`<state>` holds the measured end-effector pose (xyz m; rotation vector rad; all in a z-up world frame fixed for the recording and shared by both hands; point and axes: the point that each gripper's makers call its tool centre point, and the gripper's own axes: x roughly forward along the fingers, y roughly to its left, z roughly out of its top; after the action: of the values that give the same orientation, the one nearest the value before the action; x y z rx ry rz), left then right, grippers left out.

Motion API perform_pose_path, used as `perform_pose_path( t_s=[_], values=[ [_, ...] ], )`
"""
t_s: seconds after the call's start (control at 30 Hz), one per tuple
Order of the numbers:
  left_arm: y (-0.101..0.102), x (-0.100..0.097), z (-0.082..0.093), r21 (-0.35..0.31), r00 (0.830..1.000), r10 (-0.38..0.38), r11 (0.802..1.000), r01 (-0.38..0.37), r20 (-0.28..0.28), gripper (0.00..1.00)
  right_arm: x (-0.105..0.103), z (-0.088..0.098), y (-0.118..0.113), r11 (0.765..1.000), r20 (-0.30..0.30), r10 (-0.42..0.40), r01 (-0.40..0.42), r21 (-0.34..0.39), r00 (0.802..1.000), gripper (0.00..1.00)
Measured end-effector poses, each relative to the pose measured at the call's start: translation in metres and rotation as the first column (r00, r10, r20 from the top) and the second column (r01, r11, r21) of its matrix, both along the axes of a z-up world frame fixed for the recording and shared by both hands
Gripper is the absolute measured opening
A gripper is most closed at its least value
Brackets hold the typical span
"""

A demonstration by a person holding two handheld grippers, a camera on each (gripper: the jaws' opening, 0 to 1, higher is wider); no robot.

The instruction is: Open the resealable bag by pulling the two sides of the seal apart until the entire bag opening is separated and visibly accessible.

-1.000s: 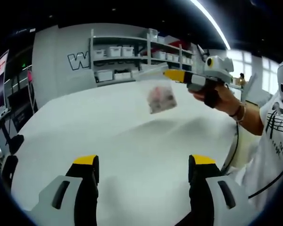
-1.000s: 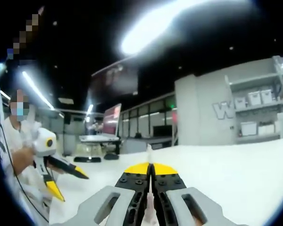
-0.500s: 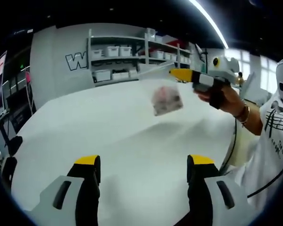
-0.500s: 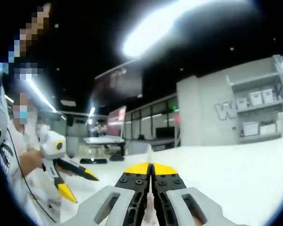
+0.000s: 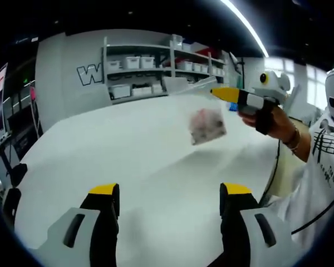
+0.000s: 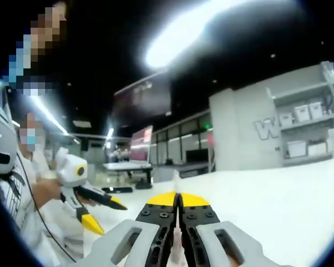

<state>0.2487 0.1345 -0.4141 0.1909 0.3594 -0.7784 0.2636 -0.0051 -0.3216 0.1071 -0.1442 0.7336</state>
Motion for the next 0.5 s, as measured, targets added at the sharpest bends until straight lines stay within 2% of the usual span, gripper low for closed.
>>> perform_pose_path(
  t_s=[0.5],
  values=[
    [-0.001,-0.002,0.005,0.0,1.0,-0.003,1.0,0.003,0.019,0.7,-0.015,-0.011,-0.002,0.997,0.03,-0.024,0.026,-0.07,0.999,0.0]
  ],
)
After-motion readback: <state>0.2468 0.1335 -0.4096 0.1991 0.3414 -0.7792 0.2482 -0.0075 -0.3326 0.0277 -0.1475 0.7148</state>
